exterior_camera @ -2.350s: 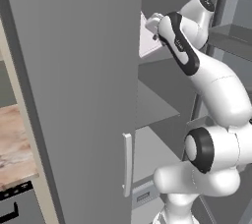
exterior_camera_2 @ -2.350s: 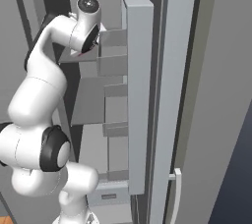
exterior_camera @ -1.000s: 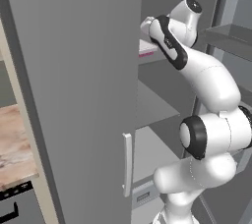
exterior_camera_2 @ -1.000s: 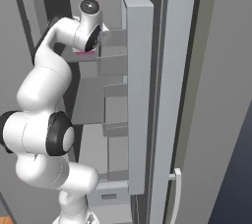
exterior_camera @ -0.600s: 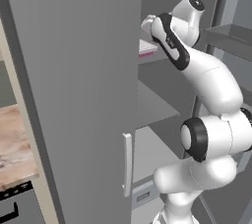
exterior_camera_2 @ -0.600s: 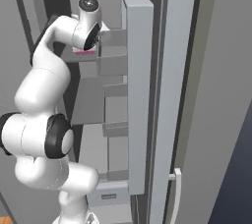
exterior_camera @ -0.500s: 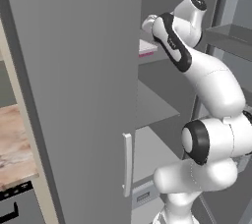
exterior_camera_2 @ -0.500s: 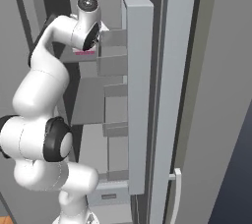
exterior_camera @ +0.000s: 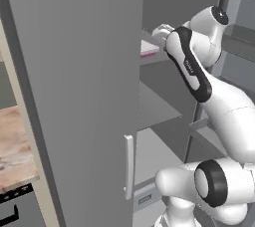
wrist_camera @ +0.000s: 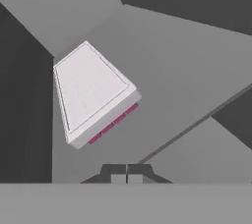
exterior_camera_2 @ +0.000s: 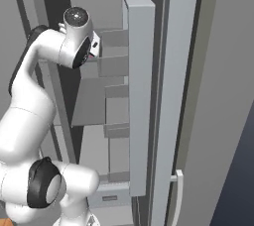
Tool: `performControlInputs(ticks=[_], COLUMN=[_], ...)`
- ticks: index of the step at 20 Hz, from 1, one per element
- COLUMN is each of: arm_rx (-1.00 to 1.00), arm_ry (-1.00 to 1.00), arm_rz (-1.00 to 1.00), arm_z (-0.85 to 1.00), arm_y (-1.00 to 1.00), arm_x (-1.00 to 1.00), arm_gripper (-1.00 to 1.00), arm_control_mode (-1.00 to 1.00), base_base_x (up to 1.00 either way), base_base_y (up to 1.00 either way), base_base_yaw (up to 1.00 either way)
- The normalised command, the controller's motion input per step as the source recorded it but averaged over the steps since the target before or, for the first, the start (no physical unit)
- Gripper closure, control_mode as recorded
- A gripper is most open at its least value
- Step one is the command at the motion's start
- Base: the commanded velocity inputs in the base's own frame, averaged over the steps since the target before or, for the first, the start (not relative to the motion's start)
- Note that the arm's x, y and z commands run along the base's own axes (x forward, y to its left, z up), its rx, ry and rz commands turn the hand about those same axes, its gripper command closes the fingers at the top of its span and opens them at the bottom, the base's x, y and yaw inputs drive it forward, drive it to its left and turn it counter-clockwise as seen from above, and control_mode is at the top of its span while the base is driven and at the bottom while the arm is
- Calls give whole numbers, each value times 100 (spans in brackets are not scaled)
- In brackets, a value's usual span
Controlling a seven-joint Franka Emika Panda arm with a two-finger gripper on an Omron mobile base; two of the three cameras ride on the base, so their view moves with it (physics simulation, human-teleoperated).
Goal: The ice cube tray has been filled with water. Take the tray and place it in the freezer to make ice. Close the freezer door after placing the tray.
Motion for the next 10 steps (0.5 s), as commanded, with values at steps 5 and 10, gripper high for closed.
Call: performControlInputs(ticks=[5,10], arm_rx=[0,0], arm_ry=[0,8], arm_rz=[0,-3], arm_z=[1,4], arm_y=[0,0], arm_x=[-86,-87], arm_gripper=[100,100], arm_control_mode=[-100,-100], base_base_x=[0,0], base_base_y=[0,0], base_base_yaw=[0,0])
